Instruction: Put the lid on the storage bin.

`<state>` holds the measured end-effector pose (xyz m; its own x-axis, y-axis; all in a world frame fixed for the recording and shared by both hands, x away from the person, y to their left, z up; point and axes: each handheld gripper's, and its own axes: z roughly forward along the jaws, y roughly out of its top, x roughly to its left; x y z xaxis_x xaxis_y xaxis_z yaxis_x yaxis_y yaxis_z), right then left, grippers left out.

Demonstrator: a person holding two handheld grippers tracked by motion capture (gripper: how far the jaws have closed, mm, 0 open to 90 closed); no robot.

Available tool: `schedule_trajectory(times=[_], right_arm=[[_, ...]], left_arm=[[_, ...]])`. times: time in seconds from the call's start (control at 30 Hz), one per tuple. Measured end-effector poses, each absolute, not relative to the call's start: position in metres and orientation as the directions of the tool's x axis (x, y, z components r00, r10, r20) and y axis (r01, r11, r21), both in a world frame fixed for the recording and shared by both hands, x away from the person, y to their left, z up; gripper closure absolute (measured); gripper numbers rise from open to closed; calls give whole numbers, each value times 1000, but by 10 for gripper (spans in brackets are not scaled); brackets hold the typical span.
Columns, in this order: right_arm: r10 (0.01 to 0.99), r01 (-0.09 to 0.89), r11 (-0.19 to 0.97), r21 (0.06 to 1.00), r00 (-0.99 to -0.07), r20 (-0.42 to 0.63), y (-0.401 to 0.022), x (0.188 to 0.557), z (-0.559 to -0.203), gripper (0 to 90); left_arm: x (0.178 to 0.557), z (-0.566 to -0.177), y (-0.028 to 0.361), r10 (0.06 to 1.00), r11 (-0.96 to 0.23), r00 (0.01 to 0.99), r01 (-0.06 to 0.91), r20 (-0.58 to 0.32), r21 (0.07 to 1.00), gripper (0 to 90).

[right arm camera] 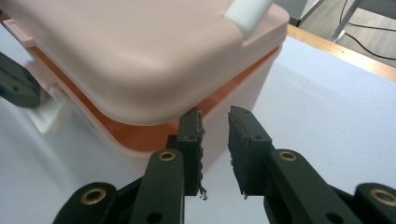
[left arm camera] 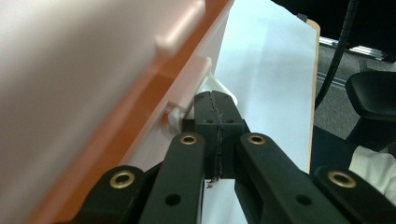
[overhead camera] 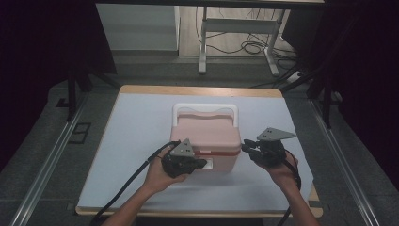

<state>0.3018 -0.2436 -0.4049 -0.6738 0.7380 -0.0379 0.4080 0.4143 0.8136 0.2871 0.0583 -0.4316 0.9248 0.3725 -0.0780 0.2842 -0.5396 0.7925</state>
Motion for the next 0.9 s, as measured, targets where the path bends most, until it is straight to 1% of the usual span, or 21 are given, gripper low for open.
schedule_trajectory(times=[0.13,0.5,0.9], right_arm=[[740,420,396,816,-672,-14,-249,301,-407,756],[733,407,399,821,-680,-19,-249,298,-409,755],[742,406,381,831,-671,-12,-253,298,-415,706]], left_arm=[[287,-432,58,373,-539,924,285,-78,793,900],[286,-432,58,374,-539,924,283,-76,794,900],[288,-431,58,373,-534,923,294,-91,793,900]])
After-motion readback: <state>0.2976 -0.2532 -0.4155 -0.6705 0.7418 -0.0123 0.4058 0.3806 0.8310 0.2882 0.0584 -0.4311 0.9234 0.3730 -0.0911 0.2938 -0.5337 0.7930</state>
